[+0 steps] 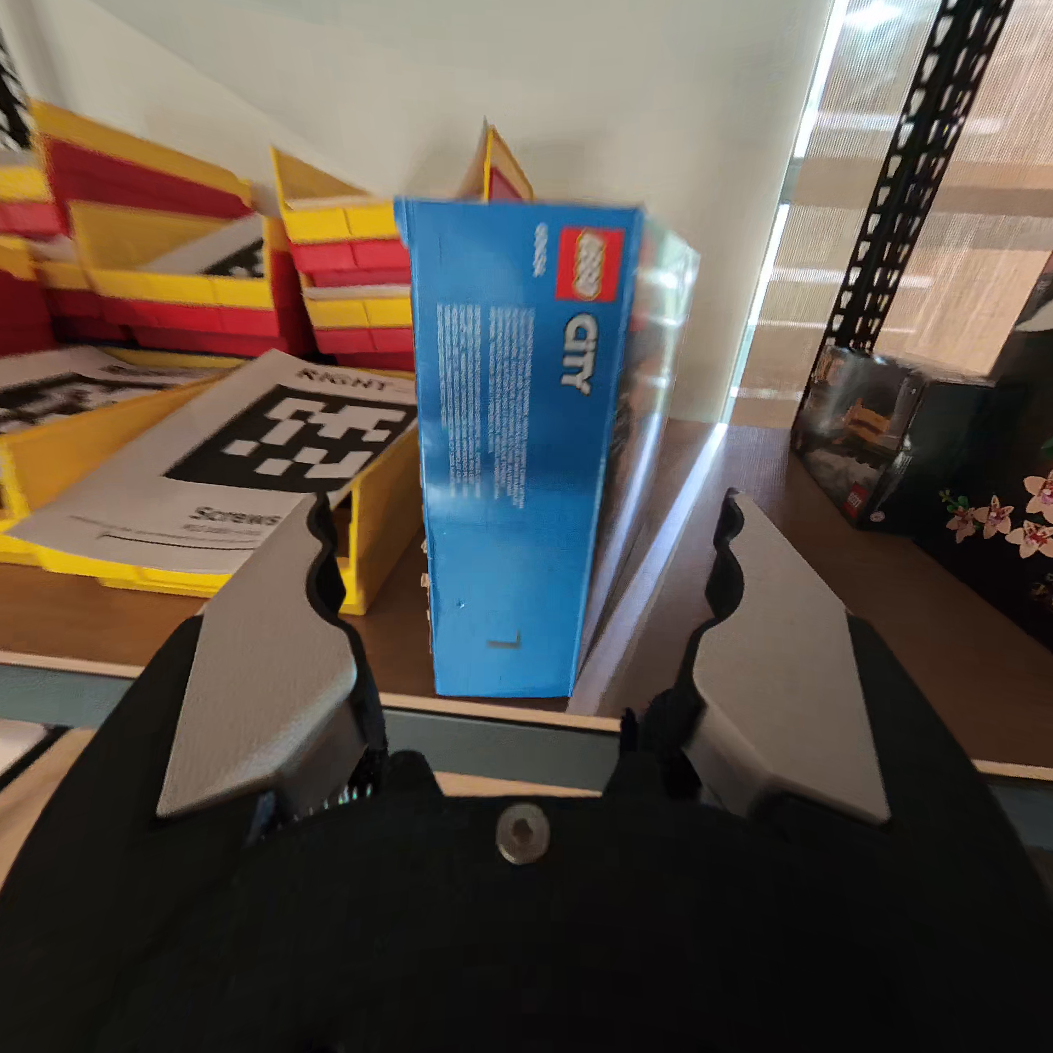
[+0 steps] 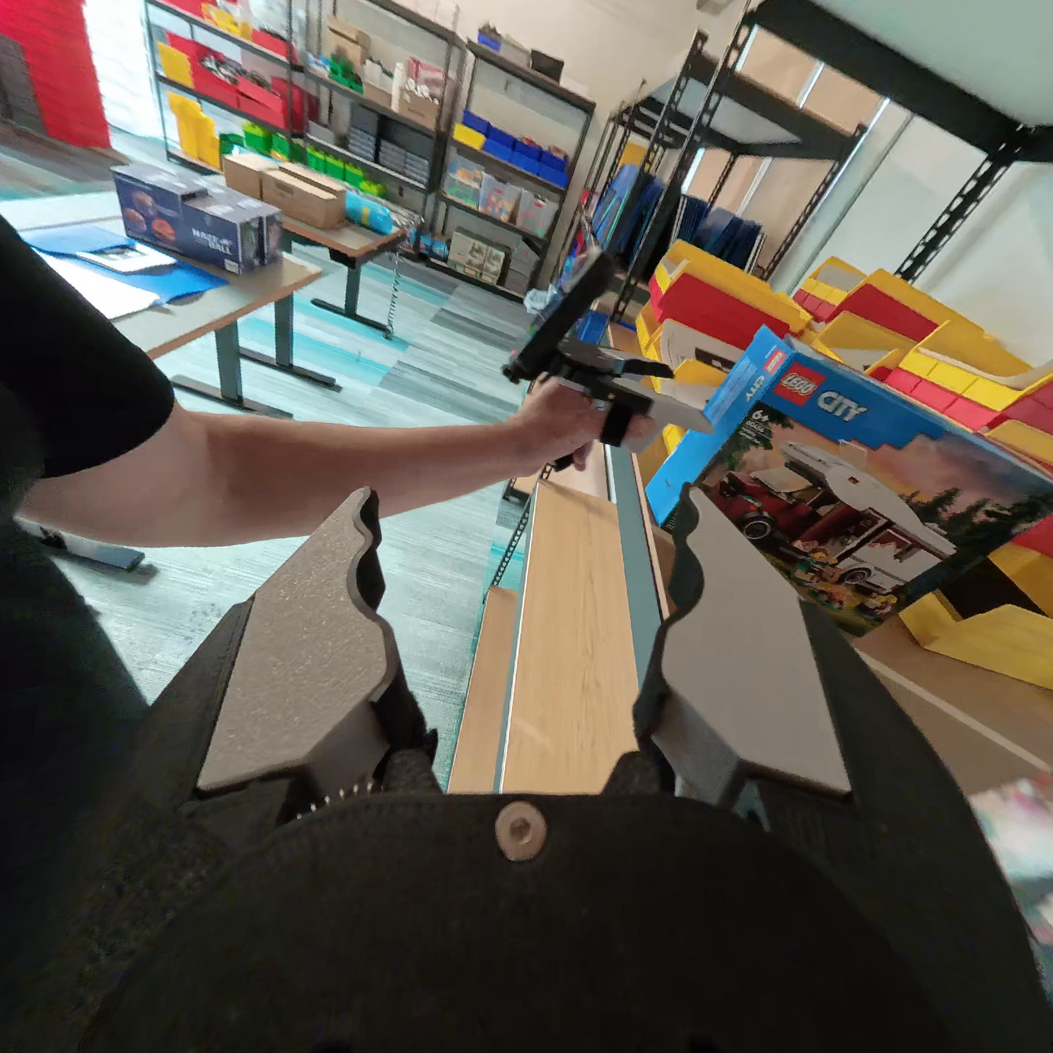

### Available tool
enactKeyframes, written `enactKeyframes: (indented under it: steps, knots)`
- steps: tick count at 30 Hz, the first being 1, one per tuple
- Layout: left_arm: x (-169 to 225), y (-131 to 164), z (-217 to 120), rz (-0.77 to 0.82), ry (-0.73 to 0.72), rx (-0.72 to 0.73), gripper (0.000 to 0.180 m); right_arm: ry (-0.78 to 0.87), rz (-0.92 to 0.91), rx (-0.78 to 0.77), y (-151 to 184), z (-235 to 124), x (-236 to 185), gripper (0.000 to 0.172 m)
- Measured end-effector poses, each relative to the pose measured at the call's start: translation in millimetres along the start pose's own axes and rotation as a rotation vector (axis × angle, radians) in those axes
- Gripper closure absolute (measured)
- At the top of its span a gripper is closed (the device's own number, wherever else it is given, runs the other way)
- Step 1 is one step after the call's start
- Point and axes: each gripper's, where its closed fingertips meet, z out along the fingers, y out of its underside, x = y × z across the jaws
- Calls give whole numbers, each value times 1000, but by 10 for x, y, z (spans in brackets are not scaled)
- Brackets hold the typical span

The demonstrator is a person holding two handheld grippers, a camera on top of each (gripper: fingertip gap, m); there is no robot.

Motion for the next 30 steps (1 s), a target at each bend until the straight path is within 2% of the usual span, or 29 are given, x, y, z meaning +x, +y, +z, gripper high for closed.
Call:
enactKeyframes:
  steps: [3,6,9,12,16,19,22,25,30]
  knots:
    - [320,-125,-416,75,-10,35,60,15,15,73,-10,-530,178,79]
    - [887,-82,-677,86,57,19,65,155,35,61,208,-1179,762,81]
    - [1508,61,-765,152,94,-15,74,256,83,-22,613,-1783,1437,79]
    - [1989,195,-705,169,93,-36,77,363,96,-179,1145,-2165,2105,83]
    - [2484,236,-505,126,89,-5,81,412,65,-317,1604,-2219,2727,93]
    - [2754,266,-370,59,105,7,81,374,-12,-419,1847,-2028,2912,102]
    - [2916,298,-320,63,104,1,82,414,-165,-569,2134,-1985,3110,120]
    - [2972,336,-332,74,100,-2,83,403,-215,-589,2235,-2018,3151,142]
    - [2917,409,-427,56,86,-6,83,373,-254,-619,2269,-2200,3202,149]
